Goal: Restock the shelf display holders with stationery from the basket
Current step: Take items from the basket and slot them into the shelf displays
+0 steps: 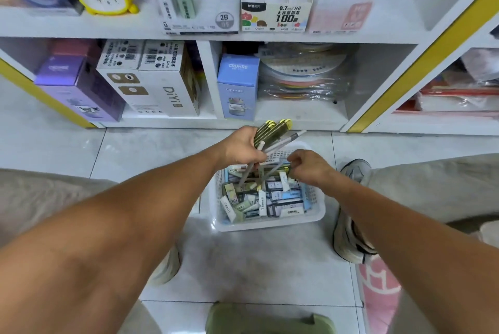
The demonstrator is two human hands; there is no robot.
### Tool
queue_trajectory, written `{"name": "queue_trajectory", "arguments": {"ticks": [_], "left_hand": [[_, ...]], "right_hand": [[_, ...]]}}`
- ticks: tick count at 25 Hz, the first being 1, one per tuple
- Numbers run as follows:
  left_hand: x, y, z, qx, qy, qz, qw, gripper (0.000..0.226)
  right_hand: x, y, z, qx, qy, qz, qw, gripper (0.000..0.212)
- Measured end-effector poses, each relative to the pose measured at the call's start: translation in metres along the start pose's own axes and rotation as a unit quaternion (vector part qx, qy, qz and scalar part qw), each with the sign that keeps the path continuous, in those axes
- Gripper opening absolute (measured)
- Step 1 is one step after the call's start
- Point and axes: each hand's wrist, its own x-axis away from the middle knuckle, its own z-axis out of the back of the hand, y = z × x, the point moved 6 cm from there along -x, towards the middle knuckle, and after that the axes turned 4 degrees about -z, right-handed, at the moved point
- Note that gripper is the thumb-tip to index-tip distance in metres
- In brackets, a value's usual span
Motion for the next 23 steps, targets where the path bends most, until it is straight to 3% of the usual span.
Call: {"name": "queue_trajectory", "arguments": {"ticks": [7,11,16,19,23], "left_hand": [[0.036,-0.018,0.041,0.046,0.025,0.028,0.998,0.021],[0.069,-0.063,0.077,0.076,0.096,0.063,0.990,0.020],[0.111,-0.145,0.127,0.144,0.209,0.135,0.958,0.017],[0.121,-0.180,0.132,0.173,0.230,0.179,0.941,0.019],[0.120,-0.206,0.123,0.208,0.232,0.214,0.926,0.026]], "right_hand": [[0.005,-0.046,-0.036,0.043,-0.019,0.048,0.998,0.015],[0.003,-0.106,-0.081,0.038,-0.011,0.118,0.992,0.019],[-0.006,-0.162,-0.180,0.083,-0.067,0.171,0.979,0.007],[-0.018,-0.158,-0.231,0.212,-0.073,0.170,0.960,0.025],[-0.033,-0.155,-0.280,0.269,-0.099,0.173,0.942,0.045]]}}
